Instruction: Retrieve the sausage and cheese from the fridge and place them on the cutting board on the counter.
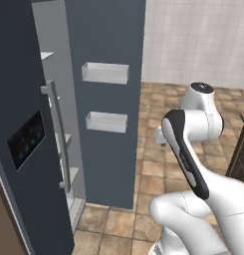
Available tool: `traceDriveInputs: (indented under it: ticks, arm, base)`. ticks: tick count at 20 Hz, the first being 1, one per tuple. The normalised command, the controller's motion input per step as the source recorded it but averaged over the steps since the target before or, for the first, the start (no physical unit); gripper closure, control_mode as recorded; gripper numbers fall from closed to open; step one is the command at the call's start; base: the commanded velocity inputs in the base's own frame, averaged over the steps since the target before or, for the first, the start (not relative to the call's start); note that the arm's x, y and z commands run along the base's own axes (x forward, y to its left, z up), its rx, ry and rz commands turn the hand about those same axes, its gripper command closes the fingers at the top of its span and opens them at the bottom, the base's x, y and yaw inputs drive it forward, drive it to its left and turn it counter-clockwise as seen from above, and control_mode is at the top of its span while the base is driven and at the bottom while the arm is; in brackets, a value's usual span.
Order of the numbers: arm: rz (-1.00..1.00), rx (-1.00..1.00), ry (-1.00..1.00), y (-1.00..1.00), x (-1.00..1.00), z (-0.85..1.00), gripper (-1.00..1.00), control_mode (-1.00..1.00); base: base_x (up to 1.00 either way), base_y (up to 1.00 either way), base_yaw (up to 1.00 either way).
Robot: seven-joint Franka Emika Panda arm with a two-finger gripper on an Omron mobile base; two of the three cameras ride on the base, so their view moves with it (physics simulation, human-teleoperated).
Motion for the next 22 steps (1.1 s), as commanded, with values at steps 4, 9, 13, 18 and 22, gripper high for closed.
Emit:
traceDriveInputs:
  ticks: [4,9,13,18,22]
  arm:
    - [0.0,0.0,0.0,0.0,0.0,0.0,-1.0,1.0]
    - [0.0,0.0,0.0,0.0,0.0,0.0,-1.0,1.0]
    - [0.0,0.0,0.0,0.0,0.0,0.0,-1.0,1.0]
    - [0.0,0.0,0.0,0.0,0.0,0.0,-1.0,1.0]
    - [0.0,0.0,0.0,0.0,0.0,0.0,-1.0,1.0]
  base:
    - [0.66,0.0,0.38]
    - [0.14,-0.13,0.62]
    - [0.2,-0.06,0.69]
    - [0.43,-0.15,0.63]
    - [0.41,-0.73,0.31]
